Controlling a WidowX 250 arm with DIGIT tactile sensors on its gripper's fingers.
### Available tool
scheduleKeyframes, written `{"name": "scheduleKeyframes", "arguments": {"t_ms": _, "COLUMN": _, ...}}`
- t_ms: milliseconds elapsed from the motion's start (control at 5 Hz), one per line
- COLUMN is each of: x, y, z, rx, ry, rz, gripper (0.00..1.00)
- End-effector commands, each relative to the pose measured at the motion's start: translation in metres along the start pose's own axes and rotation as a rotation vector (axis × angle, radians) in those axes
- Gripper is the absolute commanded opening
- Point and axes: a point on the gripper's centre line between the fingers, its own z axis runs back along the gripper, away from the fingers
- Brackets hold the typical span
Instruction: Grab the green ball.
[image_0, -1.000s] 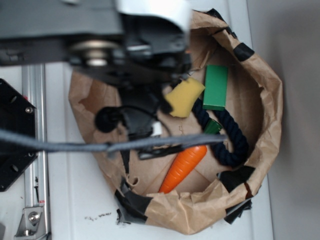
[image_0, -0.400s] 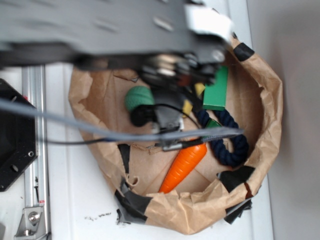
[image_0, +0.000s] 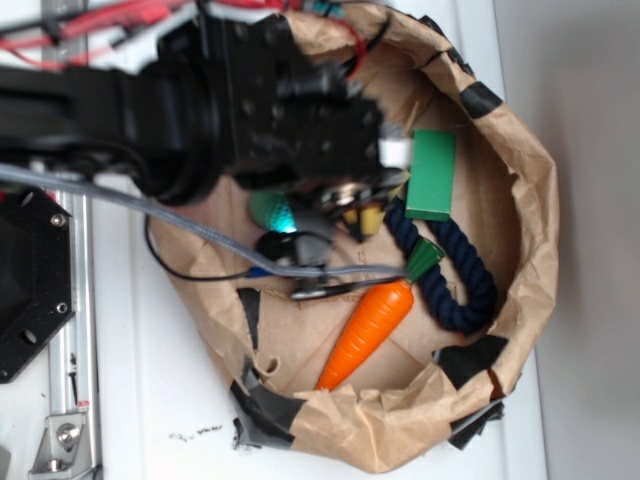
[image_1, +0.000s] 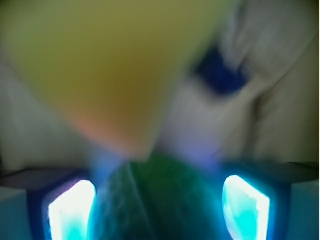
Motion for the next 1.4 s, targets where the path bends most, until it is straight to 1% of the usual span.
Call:
{"name": "scheduleKeyframes", "arguments": {"t_ms": 0, "x": -0.025, "y": -0.008, "z": -0.002, "rx": 0.06, "ry": 0.102, "rz": -0.001, "gripper": 0.0}}
{"name": "scheduleKeyframes", "arguments": {"t_ms": 200, "x": -0.001, "y": -0.002, "z": 0.021, "rx": 0.107, "ry": 0.003, "rz": 0.031, "gripper": 0.0}}
{"name": "scheduleKeyframes", "arguments": {"t_ms": 400, "x": 0.024, "y": 0.006, "z": 0.075, "rx": 0.081, "ry": -0.157, "rz": 0.071, "gripper": 0.0}}
{"name": "scheduleKeyframes", "arguments": {"t_ms": 600, "x": 0.03, "y": 0.017, "z": 0.126, "rx": -0.089, "ry": -0.255, "rz": 0.063, "gripper": 0.0}}
{"name": "scheduleKeyframes", "arguments": {"t_ms": 800, "x": 0.019, "y": 0.017, "z": 0.145, "rx": -0.152, "ry": -0.334, "rz": 0.022, "gripper": 0.0}}
{"name": "scheduleKeyframes", "arguments": {"t_ms": 1000, "x": 0.007, "y": 0.012, "z": 0.149, "rx": -0.168, "ry": -0.382, "rz": 0.043, "gripper": 0.0}}
{"name": "scheduleKeyframes", "arguments": {"t_ms": 1200, "x": 0.001, "y": 0.01, "z": 0.141, "rx": -0.14, "ry": -0.375, "rz": 0.049, "gripper": 0.0}}
